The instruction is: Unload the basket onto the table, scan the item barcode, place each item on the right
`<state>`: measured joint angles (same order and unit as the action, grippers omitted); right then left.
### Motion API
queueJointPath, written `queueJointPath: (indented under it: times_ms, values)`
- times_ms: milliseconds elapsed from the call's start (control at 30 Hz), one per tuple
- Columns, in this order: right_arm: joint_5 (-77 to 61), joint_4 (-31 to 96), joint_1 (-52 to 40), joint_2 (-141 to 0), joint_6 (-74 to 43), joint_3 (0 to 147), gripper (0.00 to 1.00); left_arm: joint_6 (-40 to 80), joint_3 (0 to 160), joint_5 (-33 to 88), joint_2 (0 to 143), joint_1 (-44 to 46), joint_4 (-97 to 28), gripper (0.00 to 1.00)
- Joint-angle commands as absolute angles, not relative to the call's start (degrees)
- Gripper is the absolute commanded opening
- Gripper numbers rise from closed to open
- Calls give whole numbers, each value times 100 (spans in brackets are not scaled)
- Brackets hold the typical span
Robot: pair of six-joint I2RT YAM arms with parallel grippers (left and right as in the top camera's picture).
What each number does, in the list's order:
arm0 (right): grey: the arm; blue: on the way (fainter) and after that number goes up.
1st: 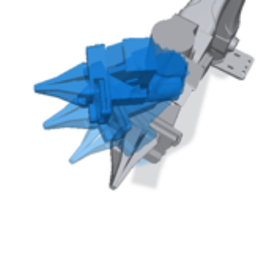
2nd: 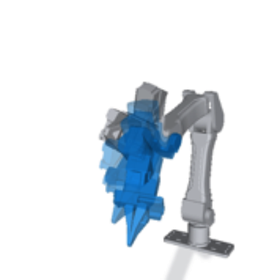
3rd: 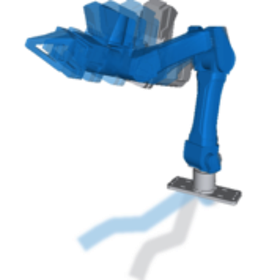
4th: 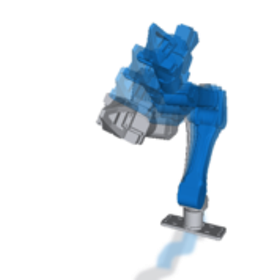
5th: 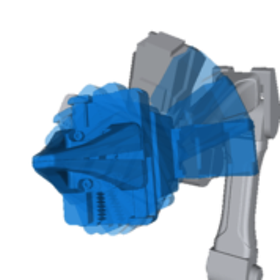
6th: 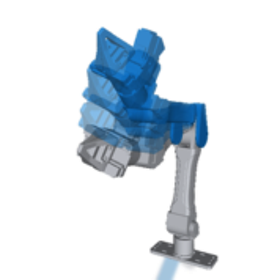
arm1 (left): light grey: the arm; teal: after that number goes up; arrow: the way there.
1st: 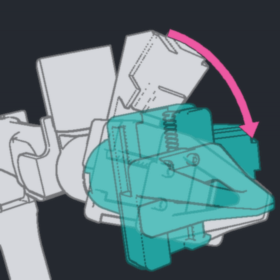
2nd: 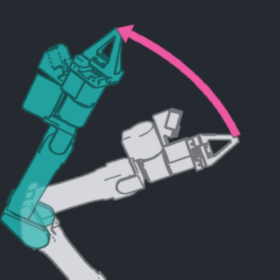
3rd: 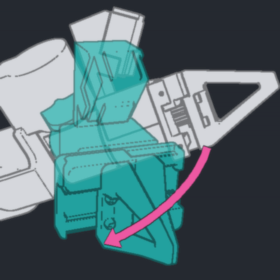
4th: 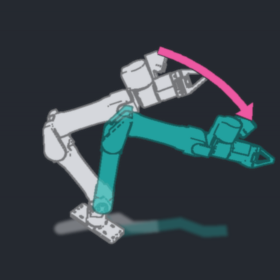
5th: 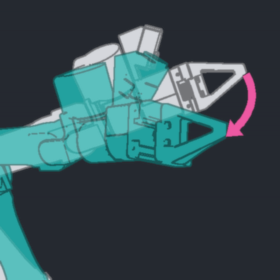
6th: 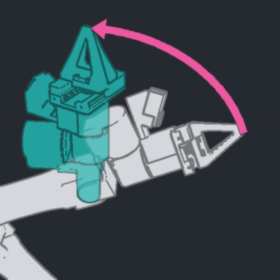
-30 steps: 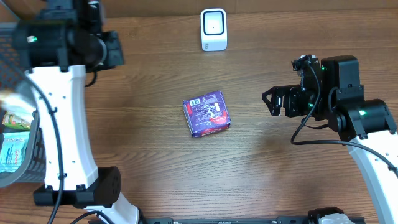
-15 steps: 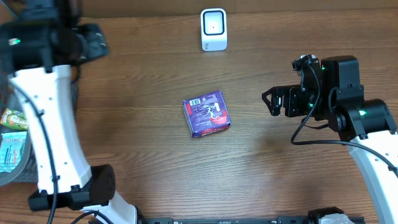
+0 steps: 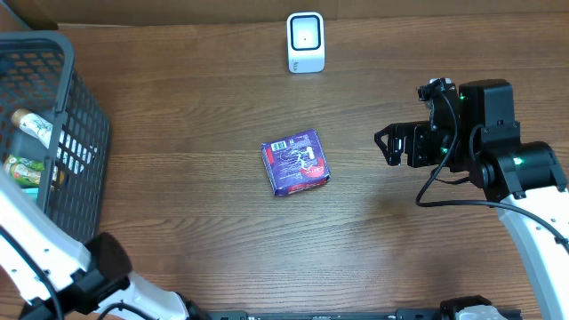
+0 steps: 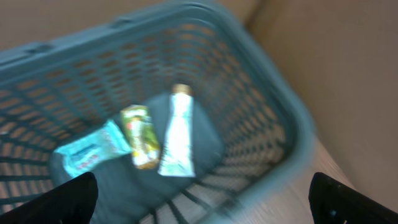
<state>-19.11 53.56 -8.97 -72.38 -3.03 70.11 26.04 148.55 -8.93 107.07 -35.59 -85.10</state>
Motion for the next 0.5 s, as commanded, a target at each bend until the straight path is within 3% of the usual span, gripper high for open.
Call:
queueJointPath:
  times_ms: [0,467]
  values:
    - [-1933,5325,-860,-7220,-325,7164,100,2742,14923,-937,11222,-3907,-8412,100]
    - [-1933,5330,-860,-7220,-327,7164,100,2224,14923,-438,13408,-4084,-8178,100]
